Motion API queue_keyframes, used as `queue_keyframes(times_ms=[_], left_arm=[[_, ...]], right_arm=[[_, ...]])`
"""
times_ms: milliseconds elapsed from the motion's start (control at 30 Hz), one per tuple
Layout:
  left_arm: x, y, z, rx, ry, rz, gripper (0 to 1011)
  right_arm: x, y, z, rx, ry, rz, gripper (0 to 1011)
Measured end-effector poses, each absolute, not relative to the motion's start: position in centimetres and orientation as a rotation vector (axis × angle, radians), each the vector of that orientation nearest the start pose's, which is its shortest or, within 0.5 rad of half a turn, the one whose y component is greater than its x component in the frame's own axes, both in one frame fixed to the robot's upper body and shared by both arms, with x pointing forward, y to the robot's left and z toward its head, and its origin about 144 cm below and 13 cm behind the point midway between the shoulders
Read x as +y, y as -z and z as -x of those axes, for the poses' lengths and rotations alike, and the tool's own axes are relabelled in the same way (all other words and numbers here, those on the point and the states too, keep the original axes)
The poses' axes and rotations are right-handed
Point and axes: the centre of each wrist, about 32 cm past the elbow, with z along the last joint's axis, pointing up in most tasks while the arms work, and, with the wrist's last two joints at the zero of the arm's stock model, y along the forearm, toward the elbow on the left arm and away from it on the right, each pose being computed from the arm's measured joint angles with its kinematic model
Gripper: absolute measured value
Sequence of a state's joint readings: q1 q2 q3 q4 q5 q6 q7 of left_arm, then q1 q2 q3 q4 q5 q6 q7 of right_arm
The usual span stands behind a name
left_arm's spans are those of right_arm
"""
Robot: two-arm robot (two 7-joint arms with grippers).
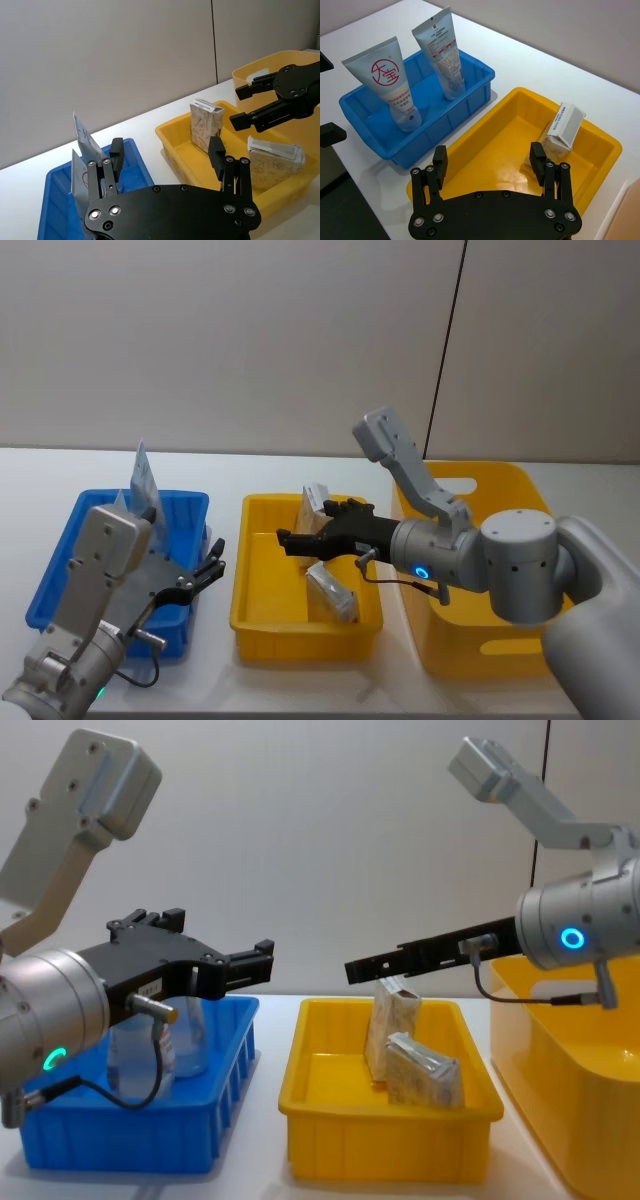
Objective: Bimanual collaborative sorting of washing and personal care products
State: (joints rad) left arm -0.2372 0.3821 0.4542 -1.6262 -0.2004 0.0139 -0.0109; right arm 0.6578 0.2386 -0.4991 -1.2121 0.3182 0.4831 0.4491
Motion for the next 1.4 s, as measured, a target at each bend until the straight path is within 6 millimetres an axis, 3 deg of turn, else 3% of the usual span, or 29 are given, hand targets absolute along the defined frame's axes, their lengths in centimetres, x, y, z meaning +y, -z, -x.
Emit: queue_keyframes(times_ms=[633,1400], left_arm=[[19.8,-120.4,-49.2,-0.268,-1.124,-0.061,1001],[19.8,-120.4,-49.2,-0.268,-1.124,-0.061,1001]], right_arm=[[-16.9,-127.6,-61.2,0.248,0.806,0.496,1004],[-15.4,-127.7,-62.7,0.335,0.754,0.708,1004]])
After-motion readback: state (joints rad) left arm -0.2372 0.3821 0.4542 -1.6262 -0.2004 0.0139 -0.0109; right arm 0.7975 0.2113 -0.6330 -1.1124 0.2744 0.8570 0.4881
